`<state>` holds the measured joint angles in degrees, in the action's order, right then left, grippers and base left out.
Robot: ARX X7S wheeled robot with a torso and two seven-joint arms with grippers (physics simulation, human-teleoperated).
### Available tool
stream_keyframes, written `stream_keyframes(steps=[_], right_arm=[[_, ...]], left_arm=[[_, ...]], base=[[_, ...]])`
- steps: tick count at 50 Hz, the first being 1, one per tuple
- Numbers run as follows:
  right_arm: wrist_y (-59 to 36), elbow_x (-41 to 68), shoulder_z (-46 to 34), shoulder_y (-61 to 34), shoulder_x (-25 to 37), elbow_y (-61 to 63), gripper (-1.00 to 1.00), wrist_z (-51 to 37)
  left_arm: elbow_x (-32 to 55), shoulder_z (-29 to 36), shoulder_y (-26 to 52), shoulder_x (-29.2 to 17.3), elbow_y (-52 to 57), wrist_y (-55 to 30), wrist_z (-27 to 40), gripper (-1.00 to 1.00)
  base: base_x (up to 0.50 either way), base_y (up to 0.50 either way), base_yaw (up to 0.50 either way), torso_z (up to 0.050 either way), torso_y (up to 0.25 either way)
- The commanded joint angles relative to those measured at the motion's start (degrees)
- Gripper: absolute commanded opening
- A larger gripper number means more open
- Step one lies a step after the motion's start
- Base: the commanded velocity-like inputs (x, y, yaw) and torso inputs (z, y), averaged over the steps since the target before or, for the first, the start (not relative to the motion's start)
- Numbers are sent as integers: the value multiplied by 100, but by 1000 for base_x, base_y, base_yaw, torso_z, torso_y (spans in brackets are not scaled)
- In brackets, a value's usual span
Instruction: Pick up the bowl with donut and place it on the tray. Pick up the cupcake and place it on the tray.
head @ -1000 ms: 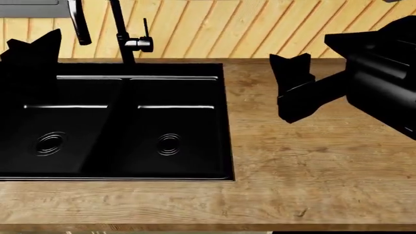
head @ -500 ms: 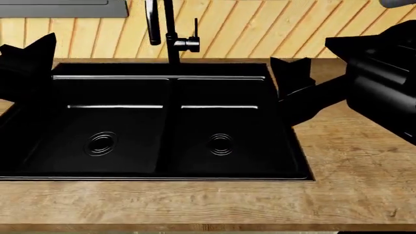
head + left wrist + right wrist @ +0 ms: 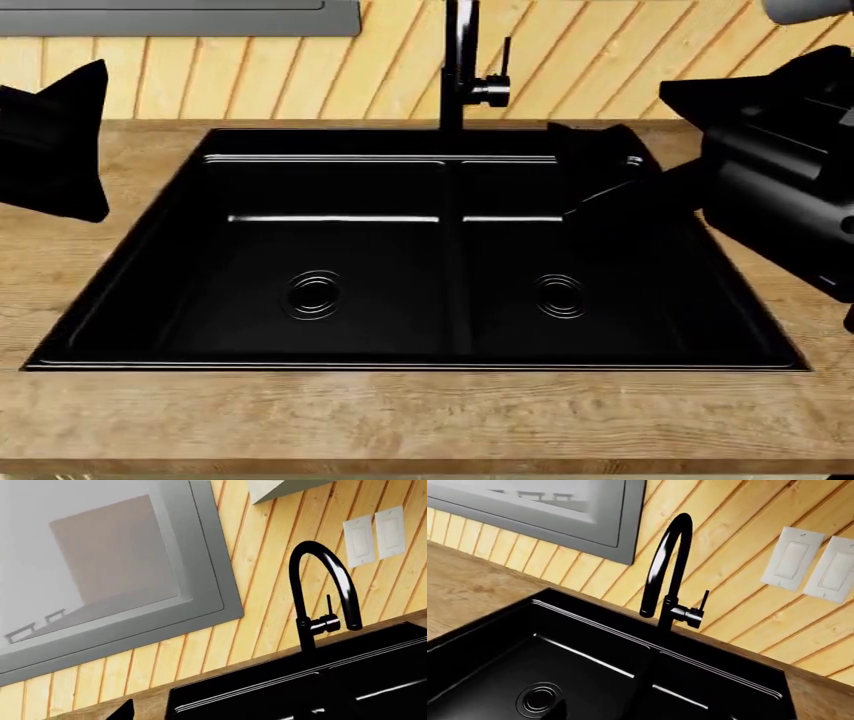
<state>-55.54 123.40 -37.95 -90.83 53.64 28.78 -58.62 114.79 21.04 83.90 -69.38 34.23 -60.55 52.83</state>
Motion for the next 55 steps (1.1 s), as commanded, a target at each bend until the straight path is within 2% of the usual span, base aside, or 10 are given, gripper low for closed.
stream_keyframes(steps=[1, 12, 44, 55], right_arm=[[17, 29, -6, -38, -18, 28, 100, -14], [21, 51, -11, -50, 13, 45, 100, -20], [14, -56, -49, 50, 104, 146, 100, -5], [60, -92, -25, 109, 132, 180, 100, 37]], left_arm=[[61, -84, -19, -105, 50, 64, -13, 100], [111, -26, 163, -20, -9, -26, 45, 100], [-99, -157, -248, -99, 121, 188, -128, 100], [16, -124, -95, -99, 104, 118, -42, 100]], base=[[0, 500, 0, 0, 0], [0, 500, 0, 0, 0], [0, 500, 0, 0, 0], [0, 500, 0, 0, 0]])
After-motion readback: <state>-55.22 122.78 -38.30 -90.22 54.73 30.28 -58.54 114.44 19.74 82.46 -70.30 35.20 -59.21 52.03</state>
